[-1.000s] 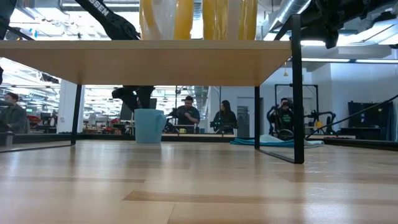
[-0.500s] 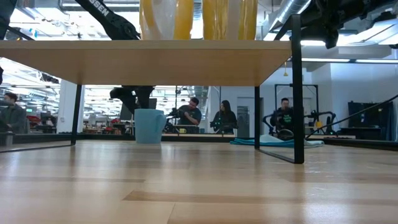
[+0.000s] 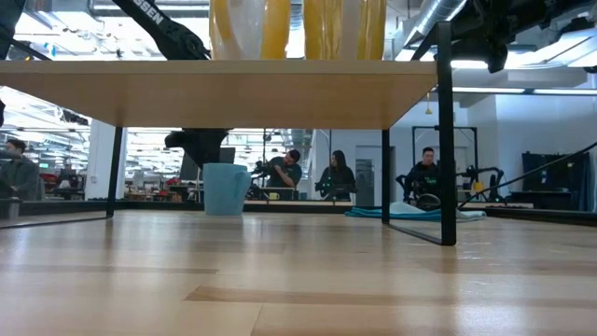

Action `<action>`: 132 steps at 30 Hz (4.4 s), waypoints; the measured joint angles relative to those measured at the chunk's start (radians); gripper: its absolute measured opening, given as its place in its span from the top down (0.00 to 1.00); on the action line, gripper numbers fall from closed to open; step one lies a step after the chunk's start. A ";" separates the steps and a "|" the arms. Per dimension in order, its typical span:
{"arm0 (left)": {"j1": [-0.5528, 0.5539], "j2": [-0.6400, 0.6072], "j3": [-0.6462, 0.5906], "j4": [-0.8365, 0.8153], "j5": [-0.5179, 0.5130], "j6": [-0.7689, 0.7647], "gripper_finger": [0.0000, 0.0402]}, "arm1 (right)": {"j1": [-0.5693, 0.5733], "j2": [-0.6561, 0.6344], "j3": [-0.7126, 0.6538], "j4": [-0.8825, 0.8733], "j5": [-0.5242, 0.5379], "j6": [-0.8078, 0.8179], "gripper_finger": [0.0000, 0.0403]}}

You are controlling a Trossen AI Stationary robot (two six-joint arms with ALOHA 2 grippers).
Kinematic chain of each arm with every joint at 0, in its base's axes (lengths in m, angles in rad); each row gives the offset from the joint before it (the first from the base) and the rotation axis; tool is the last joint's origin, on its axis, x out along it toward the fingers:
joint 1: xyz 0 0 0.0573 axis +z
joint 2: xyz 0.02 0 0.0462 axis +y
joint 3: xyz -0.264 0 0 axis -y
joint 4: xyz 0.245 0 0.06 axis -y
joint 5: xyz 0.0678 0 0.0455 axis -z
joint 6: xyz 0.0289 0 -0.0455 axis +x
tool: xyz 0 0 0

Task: Stack small to large cups/mugs on shelf
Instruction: Put the blue mug on the shelf

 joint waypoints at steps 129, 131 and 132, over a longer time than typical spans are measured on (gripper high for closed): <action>-0.431 -0.398 0.481 -0.752 0.074 -0.101 1.00 | 0.000 0.000 0.000 0.012 -0.001 -0.028 0.41; -0.478 -0.399 0.463 -0.751 0.067 -0.133 1.00 | 0.000 0.000 0.000 0.012 -0.001 -0.028 0.41; -0.504 -0.397 0.460 -0.751 0.054 -0.148 1.00 | 0.000 0.000 0.000 0.012 -0.001 -0.028 0.41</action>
